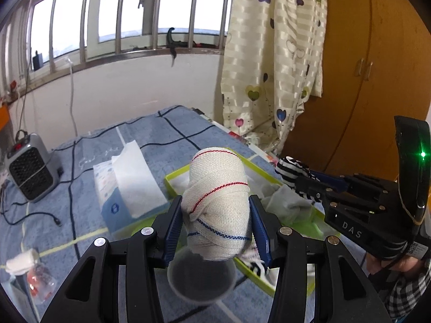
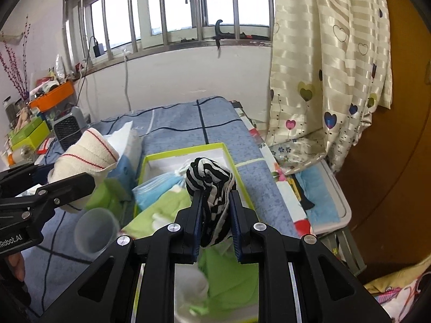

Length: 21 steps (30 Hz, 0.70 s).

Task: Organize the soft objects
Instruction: 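Carry the striped sock and bandage roll over the yellow box lid, then open the right tool to drop the striped sock into the lid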

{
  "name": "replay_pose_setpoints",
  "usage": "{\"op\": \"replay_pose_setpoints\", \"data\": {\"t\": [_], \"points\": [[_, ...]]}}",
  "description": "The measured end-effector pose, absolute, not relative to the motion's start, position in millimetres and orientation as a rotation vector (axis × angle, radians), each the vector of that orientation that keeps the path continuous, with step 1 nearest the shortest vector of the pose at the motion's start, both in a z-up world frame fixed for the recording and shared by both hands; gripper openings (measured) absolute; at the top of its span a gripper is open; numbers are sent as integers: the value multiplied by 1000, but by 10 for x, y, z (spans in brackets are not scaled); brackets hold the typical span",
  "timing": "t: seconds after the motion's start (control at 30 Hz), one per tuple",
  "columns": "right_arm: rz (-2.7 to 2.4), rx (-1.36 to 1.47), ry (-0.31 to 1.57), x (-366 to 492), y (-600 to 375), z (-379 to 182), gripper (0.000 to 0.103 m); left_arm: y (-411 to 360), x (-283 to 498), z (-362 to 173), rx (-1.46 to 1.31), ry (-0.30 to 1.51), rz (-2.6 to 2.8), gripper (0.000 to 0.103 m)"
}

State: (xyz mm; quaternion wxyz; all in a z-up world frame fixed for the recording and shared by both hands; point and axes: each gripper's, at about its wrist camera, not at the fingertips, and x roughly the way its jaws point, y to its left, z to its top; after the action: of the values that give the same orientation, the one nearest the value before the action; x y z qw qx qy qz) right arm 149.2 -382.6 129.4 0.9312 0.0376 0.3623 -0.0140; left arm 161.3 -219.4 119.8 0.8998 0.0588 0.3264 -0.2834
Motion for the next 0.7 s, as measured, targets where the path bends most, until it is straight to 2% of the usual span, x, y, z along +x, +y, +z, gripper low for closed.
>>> {"op": "replay_pose_setpoints", "data": {"t": [0.7], "points": [[16, 34, 847, 2144, -3827, 867, 21, -2564, 2219, 838, 149, 794, -557, 46]]}}
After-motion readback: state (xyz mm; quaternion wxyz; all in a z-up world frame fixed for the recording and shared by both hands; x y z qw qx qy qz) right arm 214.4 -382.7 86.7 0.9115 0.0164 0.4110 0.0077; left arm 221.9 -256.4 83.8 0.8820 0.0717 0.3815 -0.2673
